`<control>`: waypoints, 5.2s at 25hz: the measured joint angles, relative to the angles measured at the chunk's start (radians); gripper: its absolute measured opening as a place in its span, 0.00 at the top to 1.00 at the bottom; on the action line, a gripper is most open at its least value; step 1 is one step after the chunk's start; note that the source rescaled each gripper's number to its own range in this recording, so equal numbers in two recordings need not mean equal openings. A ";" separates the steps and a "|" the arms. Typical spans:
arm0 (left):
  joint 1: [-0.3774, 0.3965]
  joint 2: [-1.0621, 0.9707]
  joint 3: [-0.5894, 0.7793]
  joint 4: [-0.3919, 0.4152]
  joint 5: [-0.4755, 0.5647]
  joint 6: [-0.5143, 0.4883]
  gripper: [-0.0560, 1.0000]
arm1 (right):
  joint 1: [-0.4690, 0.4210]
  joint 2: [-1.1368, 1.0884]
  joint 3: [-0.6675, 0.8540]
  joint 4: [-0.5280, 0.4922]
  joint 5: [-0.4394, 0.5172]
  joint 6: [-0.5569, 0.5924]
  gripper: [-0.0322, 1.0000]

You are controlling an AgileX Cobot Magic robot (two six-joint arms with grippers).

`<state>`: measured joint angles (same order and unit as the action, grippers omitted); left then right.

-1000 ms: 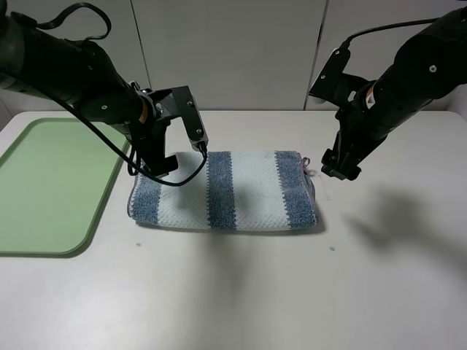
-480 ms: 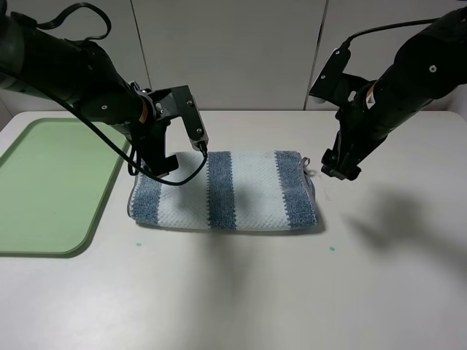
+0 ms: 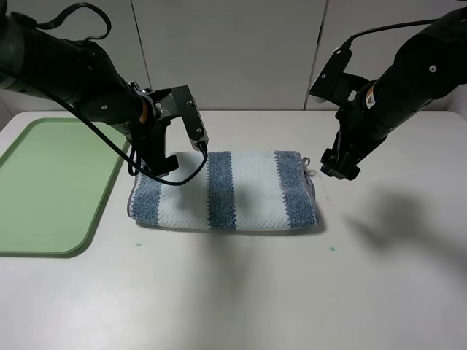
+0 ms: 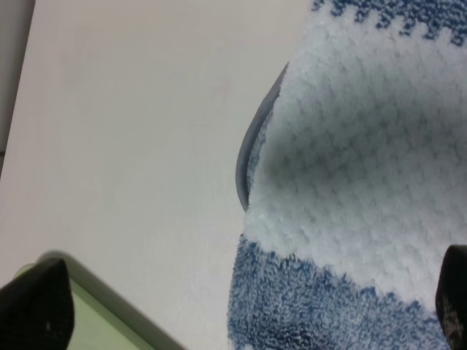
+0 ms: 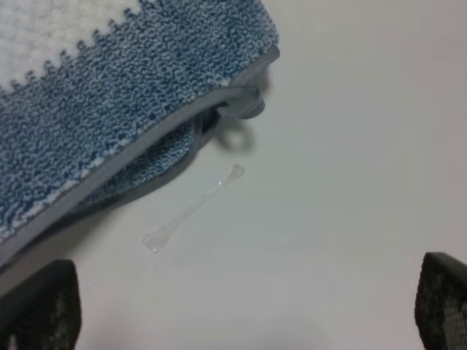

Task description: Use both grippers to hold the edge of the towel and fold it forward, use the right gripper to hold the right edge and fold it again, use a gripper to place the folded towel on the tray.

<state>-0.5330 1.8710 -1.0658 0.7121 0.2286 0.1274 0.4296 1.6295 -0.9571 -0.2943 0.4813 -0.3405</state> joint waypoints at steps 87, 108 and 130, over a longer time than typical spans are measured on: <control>0.000 -1.621 0.547 -0.700 0.751 -0.097 0.00 | 0.000 -0.009 0.000 0.008 -0.020 0.077 0.00; 0.384 -1.621 0.549 -0.698 0.836 -0.094 0.00 | 0.000 -0.009 0.000 0.011 -0.020 0.088 0.00; 0.424 -1.621 0.549 -0.698 0.836 -0.094 0.00 | -0.018 -0.008 0.000 0.050 -0.028 0.547 0.00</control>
<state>-0.1094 0.2504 -0.5168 0.0138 1.0648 0.0334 0.4112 1.6216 -0.9571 -0.2441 0.4535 0.2062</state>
